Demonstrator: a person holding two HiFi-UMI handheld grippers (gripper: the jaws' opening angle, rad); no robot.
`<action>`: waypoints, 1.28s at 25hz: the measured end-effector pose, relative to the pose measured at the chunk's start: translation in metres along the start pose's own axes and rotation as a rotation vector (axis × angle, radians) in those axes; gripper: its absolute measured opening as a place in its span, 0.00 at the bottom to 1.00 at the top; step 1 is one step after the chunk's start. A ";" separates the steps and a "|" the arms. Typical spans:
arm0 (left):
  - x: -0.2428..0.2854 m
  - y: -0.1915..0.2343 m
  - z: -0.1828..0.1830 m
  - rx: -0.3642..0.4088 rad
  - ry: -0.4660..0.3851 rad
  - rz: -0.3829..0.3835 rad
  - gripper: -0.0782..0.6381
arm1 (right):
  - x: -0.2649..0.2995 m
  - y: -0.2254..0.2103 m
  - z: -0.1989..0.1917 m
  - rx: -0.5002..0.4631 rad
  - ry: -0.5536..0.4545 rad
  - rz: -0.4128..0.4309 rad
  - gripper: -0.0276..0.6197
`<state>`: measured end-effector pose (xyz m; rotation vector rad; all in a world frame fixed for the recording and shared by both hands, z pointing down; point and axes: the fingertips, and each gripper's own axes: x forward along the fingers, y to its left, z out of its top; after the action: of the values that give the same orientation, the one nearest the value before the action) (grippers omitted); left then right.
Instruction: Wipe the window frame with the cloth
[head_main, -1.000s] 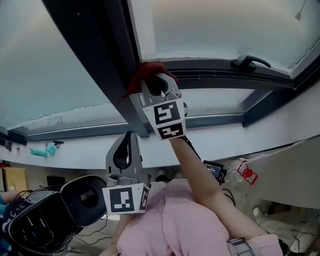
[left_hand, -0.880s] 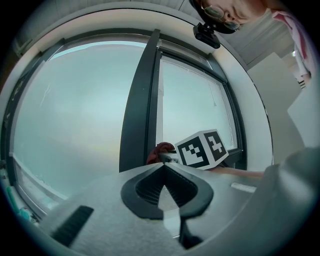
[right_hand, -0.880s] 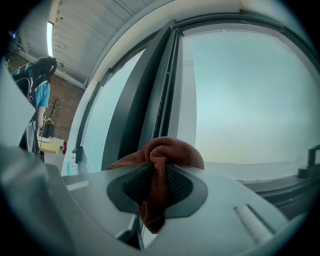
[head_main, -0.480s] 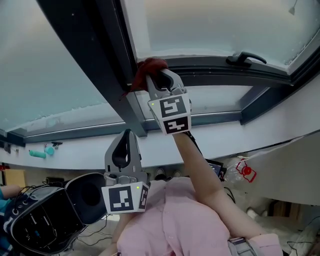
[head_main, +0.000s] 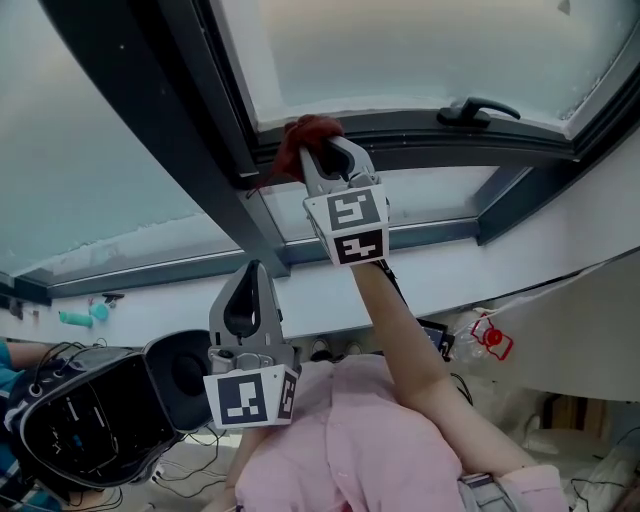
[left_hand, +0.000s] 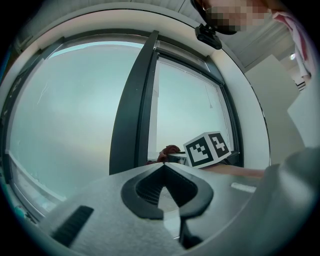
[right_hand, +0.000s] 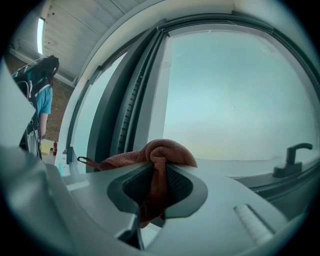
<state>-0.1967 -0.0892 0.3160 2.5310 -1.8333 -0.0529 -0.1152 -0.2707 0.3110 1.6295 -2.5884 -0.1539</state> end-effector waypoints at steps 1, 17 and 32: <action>-0.002 -0.003 0.003 0.002 -0.001 0.002 0.10 | -0.004 -0.004 0.002 0.006 -0.002 -0.005 0.15; 0.018 -0.033 0.002 0.002 -0.002 -0.039 0.10 | -0.044 -0.114 -0.014 0.085 0.008 -0.188 0.15; 0.026 -0.051 0.001 -0.001 0.002 -0.036 0.10 | -0.098 -0.232 -0.034 0.147 0.002 -0.394 0.15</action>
<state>-0.1404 -0.0985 0.3132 2.5622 -1.7860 -0.0519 0.1388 -0.2838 0.3134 2.1744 -2.2924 0.0178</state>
